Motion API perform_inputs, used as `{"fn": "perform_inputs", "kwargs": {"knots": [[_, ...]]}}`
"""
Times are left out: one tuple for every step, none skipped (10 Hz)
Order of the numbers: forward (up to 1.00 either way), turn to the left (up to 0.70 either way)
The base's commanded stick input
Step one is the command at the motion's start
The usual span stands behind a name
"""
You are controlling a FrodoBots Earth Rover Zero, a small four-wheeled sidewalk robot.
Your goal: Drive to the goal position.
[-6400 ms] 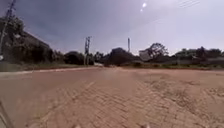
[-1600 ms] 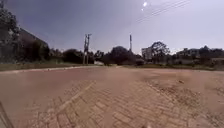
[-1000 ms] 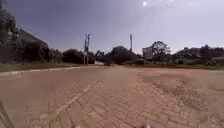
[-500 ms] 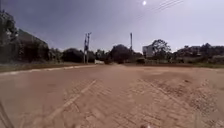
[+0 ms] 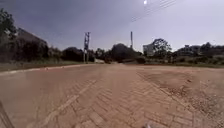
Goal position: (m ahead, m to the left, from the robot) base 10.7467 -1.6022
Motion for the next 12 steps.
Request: {"fn": "perform_inputs", "kwargs": {"knots": [[0.3,0.0],[0.3,0.0],[0.3,0.0],[0.3,0.0],[0.3,0.0],[0.3,0.0],[0.3,0.0],[0.3,0.0],[0.3,0.0],[0.3,0.0],[0.3,0.0],[0.3,0.0]]}}
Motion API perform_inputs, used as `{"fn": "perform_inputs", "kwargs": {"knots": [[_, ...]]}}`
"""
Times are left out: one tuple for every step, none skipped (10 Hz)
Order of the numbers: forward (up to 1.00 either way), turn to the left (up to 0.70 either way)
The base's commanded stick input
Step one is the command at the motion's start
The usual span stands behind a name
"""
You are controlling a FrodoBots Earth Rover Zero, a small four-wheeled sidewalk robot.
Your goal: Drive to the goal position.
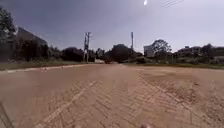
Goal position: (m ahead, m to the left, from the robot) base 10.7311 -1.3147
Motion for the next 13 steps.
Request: {"fn": "perform_inputs", "kwargs": {"knots": [[0.3,0.0],[0.3,0.0],[0.3,0.0],[0.3,0.0],[0.3,0.0],[0.3,0.0],[0.3,0.0],[0.3,0.0],[0.3,0.0],[0.3,0.0],[0.3,0.0],[0.3,0.0],[0.3,0.0]]}}
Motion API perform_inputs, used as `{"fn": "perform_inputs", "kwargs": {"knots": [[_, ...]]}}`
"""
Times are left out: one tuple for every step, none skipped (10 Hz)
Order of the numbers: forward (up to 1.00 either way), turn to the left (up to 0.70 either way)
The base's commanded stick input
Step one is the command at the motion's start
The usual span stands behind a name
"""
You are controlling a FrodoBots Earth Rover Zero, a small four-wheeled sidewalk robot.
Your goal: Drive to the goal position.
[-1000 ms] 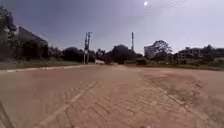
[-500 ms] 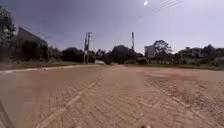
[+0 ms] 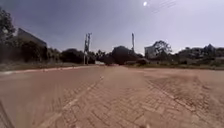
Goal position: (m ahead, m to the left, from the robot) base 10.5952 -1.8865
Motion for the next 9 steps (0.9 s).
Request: {"fn": "perform_inputs", "kwargs": {"knots": [[0.3,0.0],[0.3,0.0],[0.3,0.0],[0.3,0.0],[0.3,0.0],[0.3,0.0],[0.3,0.0],[0.3,0.0],[0.3,0.0]]}}
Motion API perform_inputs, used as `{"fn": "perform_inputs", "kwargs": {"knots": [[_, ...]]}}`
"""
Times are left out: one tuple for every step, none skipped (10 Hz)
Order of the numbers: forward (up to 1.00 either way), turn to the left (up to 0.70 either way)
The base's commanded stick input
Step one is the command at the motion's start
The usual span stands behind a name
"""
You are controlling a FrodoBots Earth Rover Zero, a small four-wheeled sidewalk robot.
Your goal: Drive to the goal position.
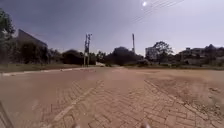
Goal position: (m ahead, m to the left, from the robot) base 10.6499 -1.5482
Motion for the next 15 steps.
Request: {"fn": "perform_inputs", "kwargs": {"knots": [[0.3,0.0],[0.3,0.0],[0.3,0.0],[0.3,0.0],[0.3,0.0],[0.3,0.0],[0.3,0.0],[0.3,0.0],[0.3,0.0],[0.3,0.0],[0.3,0.0],[0.3,0.0],[0.3,0.0],[0.3,0.0],[0.3,0.0]]}}
